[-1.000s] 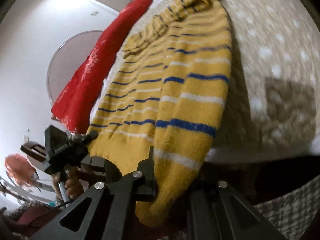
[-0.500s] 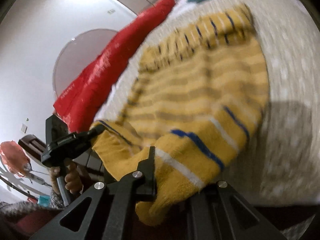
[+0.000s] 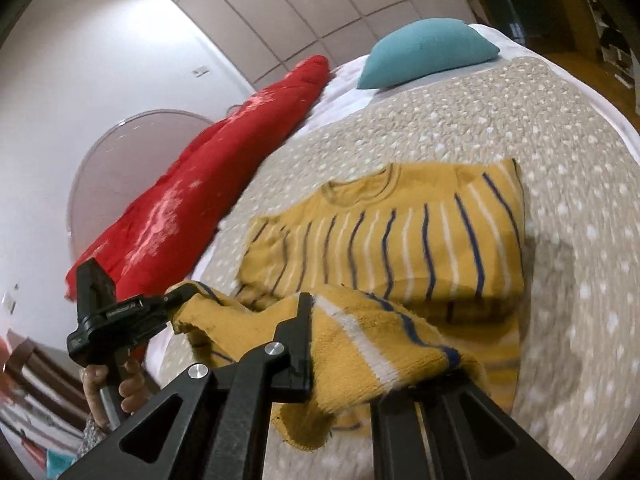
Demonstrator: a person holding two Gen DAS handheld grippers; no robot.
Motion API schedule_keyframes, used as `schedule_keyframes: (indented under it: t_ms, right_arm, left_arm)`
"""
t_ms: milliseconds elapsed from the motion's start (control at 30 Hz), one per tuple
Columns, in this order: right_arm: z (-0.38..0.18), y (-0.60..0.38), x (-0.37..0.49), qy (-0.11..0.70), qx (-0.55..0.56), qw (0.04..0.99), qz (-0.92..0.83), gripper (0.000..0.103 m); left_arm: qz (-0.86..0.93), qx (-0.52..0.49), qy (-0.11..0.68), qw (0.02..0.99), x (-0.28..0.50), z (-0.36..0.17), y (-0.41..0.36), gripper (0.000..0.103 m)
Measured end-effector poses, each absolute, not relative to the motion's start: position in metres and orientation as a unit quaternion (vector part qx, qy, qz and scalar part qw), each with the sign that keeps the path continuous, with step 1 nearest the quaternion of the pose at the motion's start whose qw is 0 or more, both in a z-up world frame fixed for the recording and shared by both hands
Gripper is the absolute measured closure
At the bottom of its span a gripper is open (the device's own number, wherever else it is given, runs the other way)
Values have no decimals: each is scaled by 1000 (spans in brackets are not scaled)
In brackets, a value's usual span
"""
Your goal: Fold small clothes
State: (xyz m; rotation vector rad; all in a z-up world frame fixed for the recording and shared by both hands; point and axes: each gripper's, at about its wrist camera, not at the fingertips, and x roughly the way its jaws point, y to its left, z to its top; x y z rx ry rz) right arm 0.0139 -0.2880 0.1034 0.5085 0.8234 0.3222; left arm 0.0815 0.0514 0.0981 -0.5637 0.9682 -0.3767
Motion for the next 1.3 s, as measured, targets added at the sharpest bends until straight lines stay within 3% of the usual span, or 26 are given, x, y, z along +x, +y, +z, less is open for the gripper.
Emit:
schedule_keyframes:
  t_ms: [167, 400, 467, 600, 667, 733, 867, 1100, 1300]
  right_arm:
    - [81, -305, 73, 420, 274, 854, 140, 92]
    - [29, -333, 146, 471, 333, 807, 127, 82]
    - [16, -345, 155, 469, 367, 793, 130, 81]
    - [-2, -365, 166, 453, 437, 764, 145, 79]
    - [-7, -371, 168, 443, 469, 749, 153, 69]
    - [-7, -375, 169, 432, 494, 736, 164, 58]
    - [-11, -386, 172, 400, 588, 678, 186, 29]
    - [-14, -393, 182, 404, 631, 645, 152, 23]
    - [13, -373, 170, 435, 563, 685, 155, 21]
  left_arm:
    - [-158, -254, 484, 822, 144, 83, 36, 91]
    - [-163, -321, 520, 775, 198, 47, 43, 82]
    - [-178, -335, 515, 768, 205, 45, 44, 68]
    - [-200, -383, 494, 755, 215, 46, 52, 51]
    - [-197, -407, 472, 756, 218, 49, 61, 38]
    - [-184, -419, 454, 764, 217, 54, 71, 34]
    - [-169, -402, 452, 778, 214, 61, 80, 34]
    - [-148, -274, 451, 836, 167, 88, 68, 34]
    - [-140, -202, 451, 858, 99, 91, 66, 34]
